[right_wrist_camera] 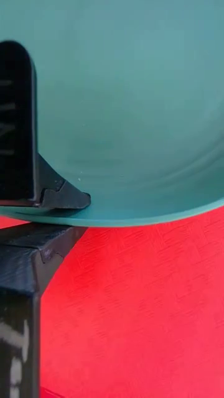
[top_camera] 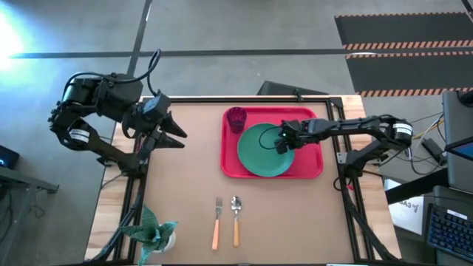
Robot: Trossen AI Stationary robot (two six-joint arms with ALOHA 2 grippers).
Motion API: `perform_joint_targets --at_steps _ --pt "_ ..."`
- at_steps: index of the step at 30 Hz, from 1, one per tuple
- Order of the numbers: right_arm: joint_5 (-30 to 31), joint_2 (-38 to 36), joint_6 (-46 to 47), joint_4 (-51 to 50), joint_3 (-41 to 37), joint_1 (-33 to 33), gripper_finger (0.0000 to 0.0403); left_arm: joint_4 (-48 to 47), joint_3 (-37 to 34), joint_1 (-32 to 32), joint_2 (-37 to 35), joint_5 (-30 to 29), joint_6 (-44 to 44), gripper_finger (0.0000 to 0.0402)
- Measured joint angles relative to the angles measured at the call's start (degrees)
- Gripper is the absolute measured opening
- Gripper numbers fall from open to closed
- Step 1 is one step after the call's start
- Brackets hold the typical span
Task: Pick and place plate/cup/fork/spoon on tray
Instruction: Put the green plate on the bottom right side of the violet cup on the red tray
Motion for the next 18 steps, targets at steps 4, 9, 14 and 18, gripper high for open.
perform_joint_targets --at_steps 4,9,14,18 --pt "-0.3 -0.7 -1.4 0.0 0.0 -0.9 0.0009 -0.2 0.0 0.0 0.0 0.0 0.0 0.0148" --pt "-0.3 -0.8 -3.1 -0.4 0.0 -2.5 0.0009 -0.4 -0.1 0.0 0.0 0.1 0.0 0.0148" --pt "0.2 -0.7 -4.0 -0.3 -0.1 -2.8 0.0009 -1.4 -0.1 0.0 0.0 0.1 0.0 0.0148" --pt "0.5 -0.8 -4.9 -0.3 -0.1 -2.8 0.0016 -1.6 -0.1 0.0 0.0 0.1 0.0 0.0148"
